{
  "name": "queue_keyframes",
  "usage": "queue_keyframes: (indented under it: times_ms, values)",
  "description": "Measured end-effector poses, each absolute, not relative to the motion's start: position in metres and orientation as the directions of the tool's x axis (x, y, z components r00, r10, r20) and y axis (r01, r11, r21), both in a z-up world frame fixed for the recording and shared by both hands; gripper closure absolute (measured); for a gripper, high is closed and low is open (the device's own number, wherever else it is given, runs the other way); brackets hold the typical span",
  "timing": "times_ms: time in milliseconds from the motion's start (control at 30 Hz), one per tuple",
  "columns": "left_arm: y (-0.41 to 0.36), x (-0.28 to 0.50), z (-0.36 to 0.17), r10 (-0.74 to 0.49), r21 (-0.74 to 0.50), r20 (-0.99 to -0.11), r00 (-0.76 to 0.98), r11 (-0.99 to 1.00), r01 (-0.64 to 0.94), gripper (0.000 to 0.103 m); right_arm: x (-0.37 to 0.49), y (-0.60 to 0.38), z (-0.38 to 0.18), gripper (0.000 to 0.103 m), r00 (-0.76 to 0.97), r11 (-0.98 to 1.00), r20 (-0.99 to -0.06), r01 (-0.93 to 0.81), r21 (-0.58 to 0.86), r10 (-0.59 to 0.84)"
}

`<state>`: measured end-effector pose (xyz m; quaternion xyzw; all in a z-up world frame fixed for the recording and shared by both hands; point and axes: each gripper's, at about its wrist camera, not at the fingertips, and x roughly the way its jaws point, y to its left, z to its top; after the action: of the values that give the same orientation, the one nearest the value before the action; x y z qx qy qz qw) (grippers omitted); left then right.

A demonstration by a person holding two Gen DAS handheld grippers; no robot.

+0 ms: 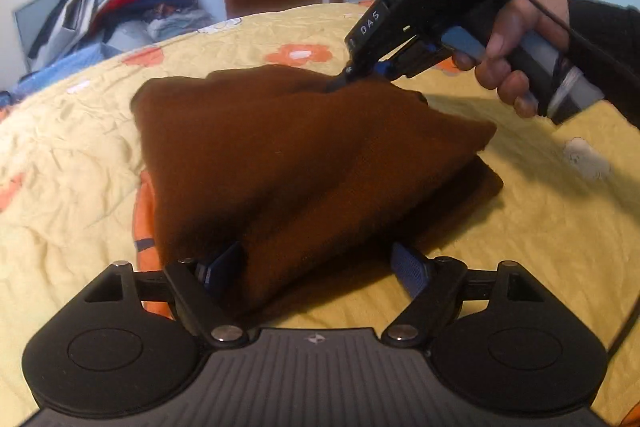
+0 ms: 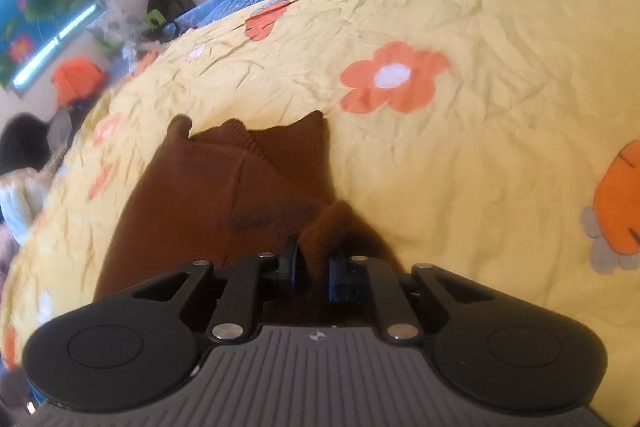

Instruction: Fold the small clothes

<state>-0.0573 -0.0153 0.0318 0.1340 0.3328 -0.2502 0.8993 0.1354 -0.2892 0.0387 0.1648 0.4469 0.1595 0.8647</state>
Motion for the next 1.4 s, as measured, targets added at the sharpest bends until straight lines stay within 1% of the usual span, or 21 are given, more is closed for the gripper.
queue_keyframes:
  times_ms: [33,67,133,200,267,367,433,467,600,667,800,900,933,967,1000,1033,1200,1267,1300,1333,1400]
  values:
    - [-0.011,-0.062,0.037,-0.374,0.052,-0.658,0.653,0.843,0.535,0.022,0.134,-0.291,0.040,0.085,0.543,0.893,-0.723,-0.126,0.433,0.427]
    - [-0.005,-0.068,0.043,-0.385,0.036,-0.642,0.663,0.849,0.528,0.022,0.128,-0.292,0.043,0.069,0.549,0.903,-0.728,-0.132,0.409,0.411]
    - [0.004,-0.078,0.050,-0.379,0.036,-0.607,0.699,0.865,0.500,0.022,0.106,-0.294,0.056,0.048,0.604,0.931,-0.719,-0.123,0.343,0.345]
    - [0.008,-0.078,0.051,-0.345,0.034,-0.591,0.729,0.893,0.450,0.022,0.076,-0.295,0.074,0.046,0.683,0.924,-0.637,-0.155,0.349,0.356]
    - [0.003,-0.069,0.046,-0.347,0.028,-0.613,0.710,0.888,0.459,0.022,0.058,-0.285,0.082,0.037,0.692,0.892,-0.580,-0.227,0.390,0.430]
    - [-0.008,-0.054,0.035,-0.307,0.066,-0.665,0.681,0.884,0.463,0.021,0.056,-0.252,0.072,0.033,0.622,0.879,-0.621,-0.315,0.358,0.477]
    - [-0.012,-0.056,0.037,-0.302,0.087,-0.655,0.693,0.880,0.466,0.021,0.064,-0.239,0.051,0.033,0.598,0.895,-0.668,-0.344,0.284,0.442]
    - [-0.008,-0.059,0.043,-0.315,0.071,-0.652,0.690,0.880,0.469,0.021,0.062,-0.239,0.047,0.033,0.622,0.893,-0.647,-0.376,0.247,0.441]
    - [0.032,-0.068,0.060,-0.397,-0.100,-0.618,0.679,0.896,0.433,0.021,0.052,-0.254,0.071,0.029,0.606,0.884,-0.644,-0.331,0.329,0.467]
    - [0.055,-0.054,0.059,-0.416,-0.229,-0.634,0.651,0.906,0.356,0.021,0.039,-0.273,0.077,0.012,0.629,0.874,-0.610,-0.287,0.393,0.481]
    - [0.097,-0.012,0.041,-0.547,-0.554,-0.648,0.530,0.816,0.164,0.022,0.023,-0.317,0.058,0.019,0.570,0.787,-0.600,-0.146,0.599,0.562]
    - [0.099,0.004,0.033,-0.626,-0.640,-0.617,0.478,0.752,0.159,0.024,0.017,-0.331,0.029,0.031,0.473,0.684,-0.578,-0.075,0.726,0.665]
    - [0.094,0.008,0.032,-0.627,-0.635,-0.623,0.468,0.755,0.165,0.037,0.016,-0.331,0.020,0.038,0.447,0.665,-0.577,-0.056,0.745,0.684]
    - [0.088,0.012,0.032,-0.613,-0.616,-0.643,0.460,0.770,0.165,0.062,0.015,-0.327,0.012,0.052,0.422,0.656,-0.580,-0.048,0.753,0.697]
    - [0.084,0.013,0.032,-0.600,-0.599,-0.662,0.450,0.784,0.163,0.076,0.015,-0.324,0.005,0.062,0.411,0.650,-0.577,-0.051,0.758,0.706]
    - [0.082,0.012,0.033,-0.592,-0.591,-0.673,0.443,0.791,0.159,0.082,0.015,-0.321,0.001,0.077,0.402,0.654,-0.585,-0.048,0.755,0.704]
    - [0.088,-0.015,0.044,-0.519,-0.472,-0.701,0.489,0.852,0.228,0.085,-0.007,-0.313,0.017,0.080,0.418,0.728,-0.624,-0.154,0.668,0.660]
    - [0.082,-0.021,0.041,-0.452,-0.380,-0.726,0.519,0.892,0.244,0.078,-0.012,-0.316,0.013,0.084,0.430,0.744,-0.633,-0.159,0.649,0.644]
    - [0.081,-0.029,0.047,-0.436,-0.355,-0.715,0.547,0.900,0.254,0.078,-0.012,-0.317,0.012,0.080,0.439,0.734,-0.621,-0.149,0.663,0.650]
    - [0.078,-0.039,0.056,-0.413,-0.314,-0.704,0.578,0.911,0.268,0.073,-0.012,-0.318,0.014,0.069,0.443,0.726,-0.613,-0.139,0.674,0.654]
    - [0.068,-0.059,0.076,-0.342,-0.182,-0.652,0.677,0.937,0.298,0.055,-0.017,-0.321,0.032,0.050,0.502,0.760,-0.617,-0.136,0.636,0.606]
